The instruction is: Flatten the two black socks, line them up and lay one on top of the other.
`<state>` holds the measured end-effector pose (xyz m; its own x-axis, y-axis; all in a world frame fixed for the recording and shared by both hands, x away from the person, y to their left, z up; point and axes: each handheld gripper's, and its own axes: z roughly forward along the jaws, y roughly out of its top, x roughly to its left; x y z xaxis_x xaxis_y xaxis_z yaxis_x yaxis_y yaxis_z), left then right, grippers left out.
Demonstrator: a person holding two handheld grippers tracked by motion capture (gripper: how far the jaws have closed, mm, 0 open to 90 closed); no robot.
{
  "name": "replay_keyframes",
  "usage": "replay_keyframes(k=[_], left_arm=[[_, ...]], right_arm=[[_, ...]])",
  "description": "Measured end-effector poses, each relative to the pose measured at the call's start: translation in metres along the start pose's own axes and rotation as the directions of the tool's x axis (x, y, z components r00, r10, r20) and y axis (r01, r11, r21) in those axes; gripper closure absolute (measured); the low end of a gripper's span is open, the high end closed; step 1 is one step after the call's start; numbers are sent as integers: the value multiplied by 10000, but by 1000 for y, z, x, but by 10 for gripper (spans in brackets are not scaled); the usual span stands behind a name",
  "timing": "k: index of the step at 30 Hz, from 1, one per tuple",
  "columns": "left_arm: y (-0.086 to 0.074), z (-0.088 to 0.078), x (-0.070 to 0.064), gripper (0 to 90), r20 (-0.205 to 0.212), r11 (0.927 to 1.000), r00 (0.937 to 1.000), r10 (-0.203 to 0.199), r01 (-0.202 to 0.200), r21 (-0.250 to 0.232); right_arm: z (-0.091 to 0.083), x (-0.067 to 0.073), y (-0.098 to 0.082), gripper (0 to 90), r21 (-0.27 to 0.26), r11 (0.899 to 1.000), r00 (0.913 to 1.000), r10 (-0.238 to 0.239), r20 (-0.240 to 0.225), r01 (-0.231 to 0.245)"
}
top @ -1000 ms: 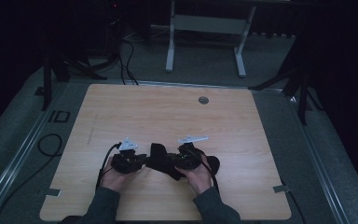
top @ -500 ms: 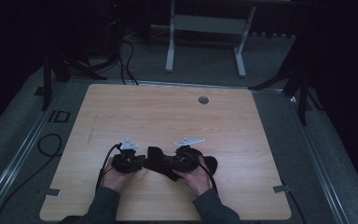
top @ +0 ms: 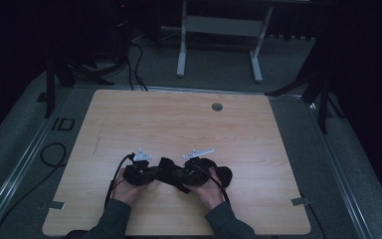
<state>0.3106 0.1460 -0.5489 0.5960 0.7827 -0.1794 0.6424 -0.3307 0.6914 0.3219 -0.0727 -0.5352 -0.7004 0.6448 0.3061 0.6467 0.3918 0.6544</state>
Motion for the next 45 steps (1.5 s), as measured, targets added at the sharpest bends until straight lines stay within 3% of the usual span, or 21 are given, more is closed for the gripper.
replay_keyframes(k=[4, 10, 16, 20, 23, 26, 31, 35, 45], left_arm=[[1, -2, -2, 898, -43, 10000, 10000, 11, -11, -68], [2, -7, -3, 900, -86, 10000, 10000, 42, -43, -67], [1, -1, -6, 755, 19, 9998, 10000, 16, -17, 181], [0, 4, -8, 710, -286, 9993, 9996, 80, -69, 370], [0, 4, -9, 819, -322, 9993, 9994, 130, -119, 341], [2, 0, -10, 868, -329, 9991, 9989, 334, -325, 264], [3, -8, -7, 876, -352, 9998, 9992, 187, -184, 86], [2, -9, -2, 875, -477, 9996, 9988, 53, -40, 268], [2, -9, 0, 870, -413, 9983, 9991, -104, 128, 572]], right_arm=[[3, 0, -2, 817, 124, 9999, 10000, -68, 34, 67], [4, 1, -3, 818, 173, 9998, 10000, -45, 33, 44], [5, 0, -3, 817, 192, 9998, 10000, -27, 24, 27], [6, 0, -4, 816, 213, 9998, 10000, -29, 23, 28], [6, 0, -5, 816, 264, 9996, 10000, -33, 40, 32], [6, 0, -5, 815, 276, 9996, 10000, -50, 45, 49], [8, 1, -5, 788, 430, 9990, 9999, -114, -41, 115], [11, 3, -7, 769, 666, 9971, 9993, -376, -41, 378], [9, 2, -6, 812, 431, 9991, 9998, -50, 193, 42]])
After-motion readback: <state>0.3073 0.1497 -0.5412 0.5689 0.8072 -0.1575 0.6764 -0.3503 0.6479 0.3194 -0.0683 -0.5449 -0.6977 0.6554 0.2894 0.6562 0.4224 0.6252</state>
